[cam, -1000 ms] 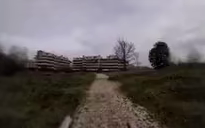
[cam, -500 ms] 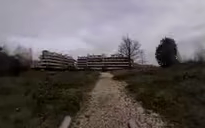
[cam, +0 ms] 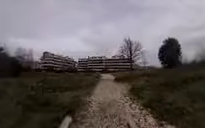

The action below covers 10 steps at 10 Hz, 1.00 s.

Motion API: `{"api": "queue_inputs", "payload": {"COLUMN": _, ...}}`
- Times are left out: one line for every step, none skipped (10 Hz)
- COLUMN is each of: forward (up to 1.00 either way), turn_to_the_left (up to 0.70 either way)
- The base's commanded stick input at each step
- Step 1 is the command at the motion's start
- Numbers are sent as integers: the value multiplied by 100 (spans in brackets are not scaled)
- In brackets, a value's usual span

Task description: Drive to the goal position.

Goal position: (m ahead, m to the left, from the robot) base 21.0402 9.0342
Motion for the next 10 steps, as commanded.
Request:
{"api": "queue_inputs", "payload": {"forward": 50, "turn_to_the_left": 0}}
{"api": "queue_inputs", "payload": {"forward": 50, "turn_to_the_left": 0}}
{"api": "queue_inputs", "payload": {"forward": 50, "turn_to_the_left": 0}}
{"api": "queue_inputs", "payload": {"forward": 50, "turn_to_the_left": 0}}
{"api": "queue_inputs", "payload": {"forward": 50, "turn_to_the_left": 0}}
{"api": "queue_inputs", "payload": {"forward": 50, "turn_to_the_left": 0}}
{"api": "queue_inputs", "payload": {"forward": 50, "turn_to_the_left": 0}}
{"api": "queue_inputs", "payload": {"forward": 50, "turn_to_the_left": 0}}
{"api": "queue_inputs", "payload": {"forward": 50, "turn_to_the_left": 0}}
{"api": "queue_inputs", "payload": {"forward": 50, "turn_to_the_left": 0}}
